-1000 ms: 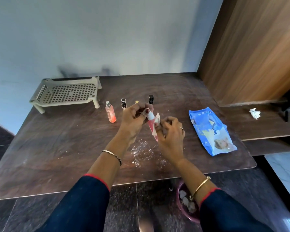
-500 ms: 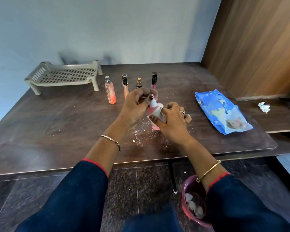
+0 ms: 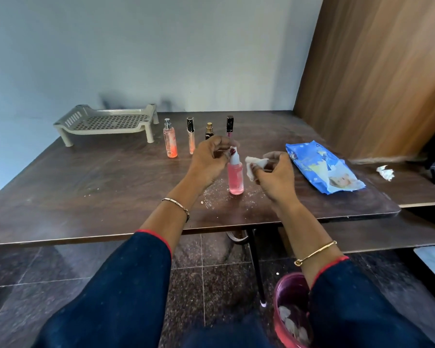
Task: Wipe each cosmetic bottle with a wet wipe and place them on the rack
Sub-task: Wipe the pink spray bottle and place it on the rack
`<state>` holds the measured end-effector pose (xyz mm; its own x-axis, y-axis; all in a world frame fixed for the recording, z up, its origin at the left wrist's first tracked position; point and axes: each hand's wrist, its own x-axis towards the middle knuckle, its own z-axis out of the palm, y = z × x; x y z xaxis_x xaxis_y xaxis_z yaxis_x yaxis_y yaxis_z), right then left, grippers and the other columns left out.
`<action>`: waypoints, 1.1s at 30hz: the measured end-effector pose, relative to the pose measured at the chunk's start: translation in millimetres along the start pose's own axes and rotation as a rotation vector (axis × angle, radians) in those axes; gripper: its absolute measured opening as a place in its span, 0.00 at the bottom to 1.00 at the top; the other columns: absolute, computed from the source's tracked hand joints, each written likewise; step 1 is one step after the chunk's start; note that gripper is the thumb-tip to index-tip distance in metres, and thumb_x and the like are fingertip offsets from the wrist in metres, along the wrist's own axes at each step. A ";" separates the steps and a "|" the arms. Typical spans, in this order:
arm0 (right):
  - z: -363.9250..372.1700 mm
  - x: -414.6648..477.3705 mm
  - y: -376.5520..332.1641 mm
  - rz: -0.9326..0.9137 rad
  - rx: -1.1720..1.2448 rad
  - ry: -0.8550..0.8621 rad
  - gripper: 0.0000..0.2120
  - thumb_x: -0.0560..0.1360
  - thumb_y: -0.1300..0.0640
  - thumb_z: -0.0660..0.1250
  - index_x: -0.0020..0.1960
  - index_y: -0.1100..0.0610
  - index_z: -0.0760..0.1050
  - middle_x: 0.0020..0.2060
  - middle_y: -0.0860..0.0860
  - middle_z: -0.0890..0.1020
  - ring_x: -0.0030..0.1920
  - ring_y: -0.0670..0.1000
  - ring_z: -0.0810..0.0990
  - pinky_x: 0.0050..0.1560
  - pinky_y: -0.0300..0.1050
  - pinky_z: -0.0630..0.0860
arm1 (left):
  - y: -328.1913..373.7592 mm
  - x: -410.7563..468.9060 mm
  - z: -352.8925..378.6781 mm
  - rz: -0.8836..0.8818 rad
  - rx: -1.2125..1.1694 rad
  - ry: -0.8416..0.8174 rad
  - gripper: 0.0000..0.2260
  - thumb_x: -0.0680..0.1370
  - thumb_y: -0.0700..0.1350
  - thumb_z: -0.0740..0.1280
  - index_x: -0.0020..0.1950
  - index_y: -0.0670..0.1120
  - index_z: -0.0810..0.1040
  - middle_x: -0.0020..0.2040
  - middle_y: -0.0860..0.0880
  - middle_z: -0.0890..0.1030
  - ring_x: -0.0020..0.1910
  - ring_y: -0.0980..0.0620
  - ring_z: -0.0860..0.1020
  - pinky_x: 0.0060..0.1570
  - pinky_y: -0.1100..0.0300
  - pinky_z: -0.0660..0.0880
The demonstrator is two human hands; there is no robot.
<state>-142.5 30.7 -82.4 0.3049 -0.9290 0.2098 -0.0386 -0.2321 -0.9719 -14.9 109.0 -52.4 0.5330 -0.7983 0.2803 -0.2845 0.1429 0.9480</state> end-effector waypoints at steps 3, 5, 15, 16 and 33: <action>-3.1 1.0 -1.1 0.094 0.170 -0.011 0.11 0.72 0.67 0.71 0.51 0.58 0.73 0.48 0.60 0.80 0.44 0.51 0.80 0.43 0.45 0.81 | 5.4 -1.6 -0.3 -0.037 0.013 0.013 0.06 0.74 0.35 0.69 0.47 0.44 0.82 0.50 0.43 0.83 0.48 0.47 0.80 0.55 0.50 0.78; -3.4 -2.4 -3.1 0.104 0.217 -0.132 0.12 0.74 0.66 0.68 0.57 0.66 0.75 0.45 0.58 0.82 0.41 0.48 0.81 0.41 0.37 0.79 | 11.0 -2.7 1.3 -0.039 0.028 0.031 0.06 0.73 0.35 0.70 0.44 0.45 0.81 0.49 0.43 0.83 0.50 0.44 0.81 0.54 0.49 0.79; 1.9 -7.5 1.5 -0.174 -0.391 -0.315 0.16 0.76 0.59 0.67 0.63 0.57 0.77 0.54 0.50 0.83 0.55 0.46 0.80 0.58 0.42 0.74 | 15.9 -2.4 10.9 -0.047 0.035 0.077 0.06 0.73 0.32 0.70 0.50 0.35 0.80 0.50 0.40 0.83 0.42 0.53 0.81 0.44 0.61 0.81; 3.3 -8.8 0.1 -0.191 -0.462 -0.261 0.17 0.74 0.55 0.70 0.62 0.56 0.78 0.54 0.51 0.84 0.55 0.48 0.81 0.57 0.43 0.74 | 15.4 -2.8 11.4 -0.042 0.019 0.074 0.06 0.73 0.32 0.70 0.49 0.35 0.80 0.49 0.41 0.83 0.40 0.54 0.81 0.43 0.62 0.81; 11.8 -16.8 0.8 -0.174 -0.817 -0.032 0.19 0.61 0.35 0.74 0.42 0.49 0.81 0.39 0.46 0.84 0.46 0.48 0.81 0.53 0.48 0.61 | 5.3 -1.5 2.6 -0.024 -0.012 0.049 0.08 0.74 0.31 0.67 0.42 0.44 0.79 0.49 0.41 0.82 0.43 0.52 0.80 0.51 0.50 0.80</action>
<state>-136.4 49.5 -88.0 0.3969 -0.8548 0.3344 -0.6625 -0.5189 -0.5402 -19.3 109.4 -48.2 0.5779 -0.7722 0.2639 -0.2619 0.1308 0.9562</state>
